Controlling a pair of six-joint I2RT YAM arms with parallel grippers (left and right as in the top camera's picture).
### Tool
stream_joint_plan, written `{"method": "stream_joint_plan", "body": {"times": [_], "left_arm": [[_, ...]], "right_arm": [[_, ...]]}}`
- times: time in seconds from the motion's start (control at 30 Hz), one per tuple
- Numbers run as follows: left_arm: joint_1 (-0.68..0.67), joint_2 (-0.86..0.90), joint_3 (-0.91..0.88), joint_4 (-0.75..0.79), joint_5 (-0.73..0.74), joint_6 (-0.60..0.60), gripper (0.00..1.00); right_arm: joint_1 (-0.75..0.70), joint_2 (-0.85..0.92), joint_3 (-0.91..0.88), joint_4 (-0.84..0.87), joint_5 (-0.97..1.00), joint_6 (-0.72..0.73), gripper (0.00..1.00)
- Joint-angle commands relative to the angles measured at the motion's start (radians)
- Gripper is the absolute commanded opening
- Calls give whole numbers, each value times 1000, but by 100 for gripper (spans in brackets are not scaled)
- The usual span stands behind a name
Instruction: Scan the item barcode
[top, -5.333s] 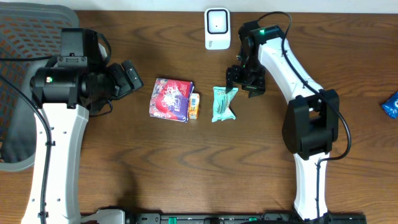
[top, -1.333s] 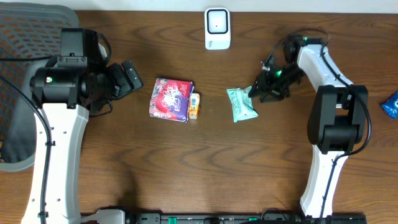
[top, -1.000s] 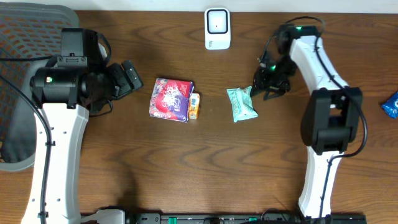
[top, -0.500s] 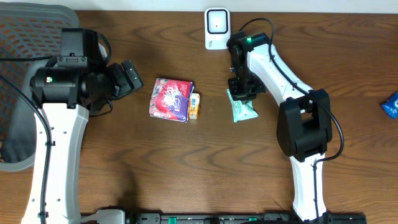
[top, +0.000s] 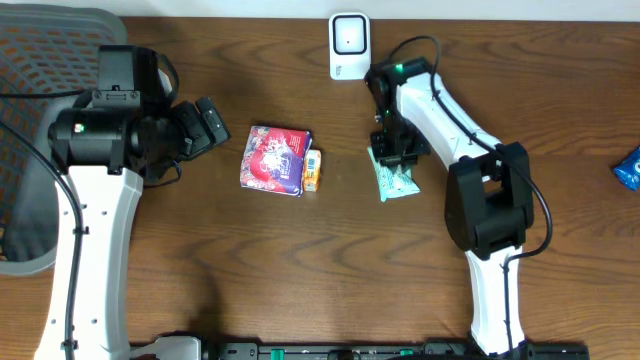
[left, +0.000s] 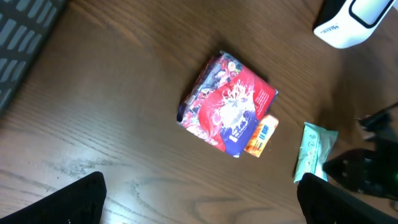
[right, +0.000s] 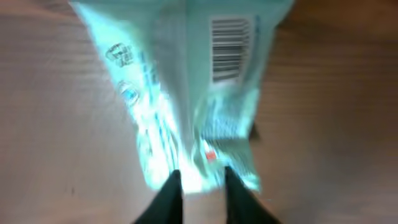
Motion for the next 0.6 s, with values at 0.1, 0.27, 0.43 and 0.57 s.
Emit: {"method": "stream_joint_plan", "body": {"times": [0.1, 0.27, 0.43, 0.57], "left_arm": [[4, -2, 7, -3, -6, 10, 98], [4, -2, 7, -3, -6, 10, 98], [4, -2, 7, -3, -6, 10, 98], [4, -2, 7, -3, -6, 10, 98]], "right_arm": [[38, -2, 140, -103, 33, -45, 38], [96, -2, 60, -65, 148, 16, 40], [166, -2, -62, 16, 401, 191, 40], [203, -2, -129, 98, 478, 214, 41]]}}
